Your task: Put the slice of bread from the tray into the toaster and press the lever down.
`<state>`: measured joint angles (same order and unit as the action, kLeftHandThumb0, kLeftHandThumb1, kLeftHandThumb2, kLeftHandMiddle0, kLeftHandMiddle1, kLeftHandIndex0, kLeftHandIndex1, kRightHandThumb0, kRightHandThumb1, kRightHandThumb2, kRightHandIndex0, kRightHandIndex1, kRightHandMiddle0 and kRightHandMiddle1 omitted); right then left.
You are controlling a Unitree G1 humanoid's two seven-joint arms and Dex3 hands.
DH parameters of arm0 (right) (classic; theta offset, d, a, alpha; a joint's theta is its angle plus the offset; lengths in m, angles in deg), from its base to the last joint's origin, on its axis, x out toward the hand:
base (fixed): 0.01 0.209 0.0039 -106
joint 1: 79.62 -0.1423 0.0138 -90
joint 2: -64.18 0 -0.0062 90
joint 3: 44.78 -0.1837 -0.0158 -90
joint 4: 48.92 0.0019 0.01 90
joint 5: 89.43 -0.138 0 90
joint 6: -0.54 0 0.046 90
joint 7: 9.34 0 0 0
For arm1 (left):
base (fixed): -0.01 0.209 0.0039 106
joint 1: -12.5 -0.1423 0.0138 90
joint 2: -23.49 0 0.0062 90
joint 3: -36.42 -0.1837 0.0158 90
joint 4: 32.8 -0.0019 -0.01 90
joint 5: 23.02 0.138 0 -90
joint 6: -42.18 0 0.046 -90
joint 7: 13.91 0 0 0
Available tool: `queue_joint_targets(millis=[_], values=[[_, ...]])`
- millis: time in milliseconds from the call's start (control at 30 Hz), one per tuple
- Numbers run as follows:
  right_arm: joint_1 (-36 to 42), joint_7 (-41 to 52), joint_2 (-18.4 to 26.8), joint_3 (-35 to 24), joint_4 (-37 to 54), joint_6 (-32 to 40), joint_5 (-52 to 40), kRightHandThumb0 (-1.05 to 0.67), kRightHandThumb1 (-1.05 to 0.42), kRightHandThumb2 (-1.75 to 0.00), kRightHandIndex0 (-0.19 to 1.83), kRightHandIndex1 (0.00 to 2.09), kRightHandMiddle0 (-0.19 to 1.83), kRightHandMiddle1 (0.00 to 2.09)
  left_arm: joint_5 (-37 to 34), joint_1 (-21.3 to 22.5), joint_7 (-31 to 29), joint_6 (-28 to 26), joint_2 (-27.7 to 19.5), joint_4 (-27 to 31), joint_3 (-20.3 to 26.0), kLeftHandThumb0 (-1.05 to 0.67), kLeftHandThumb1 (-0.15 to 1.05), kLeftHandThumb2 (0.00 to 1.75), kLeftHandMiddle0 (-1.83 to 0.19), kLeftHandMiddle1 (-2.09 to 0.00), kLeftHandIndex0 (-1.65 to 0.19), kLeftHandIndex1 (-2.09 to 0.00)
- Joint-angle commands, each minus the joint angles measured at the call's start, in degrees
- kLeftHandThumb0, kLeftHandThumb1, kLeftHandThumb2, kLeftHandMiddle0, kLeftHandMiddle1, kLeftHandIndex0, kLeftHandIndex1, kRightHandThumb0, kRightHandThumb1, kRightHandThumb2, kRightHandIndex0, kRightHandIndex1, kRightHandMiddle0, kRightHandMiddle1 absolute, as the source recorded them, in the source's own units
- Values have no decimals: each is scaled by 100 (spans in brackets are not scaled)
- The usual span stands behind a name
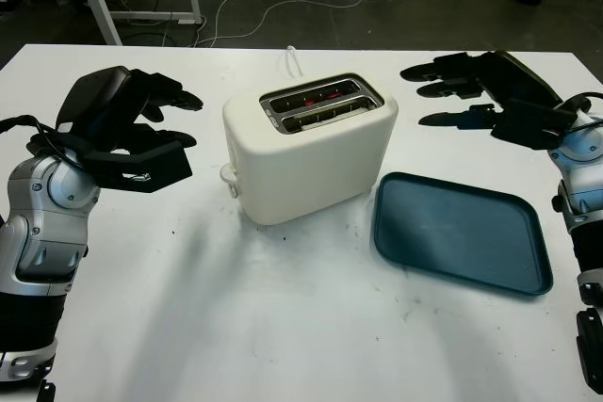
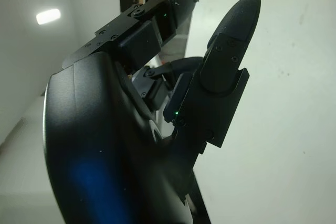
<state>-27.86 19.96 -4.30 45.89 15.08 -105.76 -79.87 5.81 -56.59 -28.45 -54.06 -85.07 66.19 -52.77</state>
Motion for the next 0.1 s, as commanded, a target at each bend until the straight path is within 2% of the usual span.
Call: queue_joint_targets(millis=[0, 67], values=[[85, -63, -8, 17, 129, 99, 12, -45, -84, 0, 76, 1, 65, 1, 78, 127, 34, 25, -48, 11, -47, -57, 73, 0, -72, -105, -106, -8], [132, -66, -4, 10, 225, 153, 32, -45, -84, 0, 76, 1, 66, 1, 91, 98, 26, 6, -48, 60, -45, -57, 73, 0, -72, -105, -106, -8]])
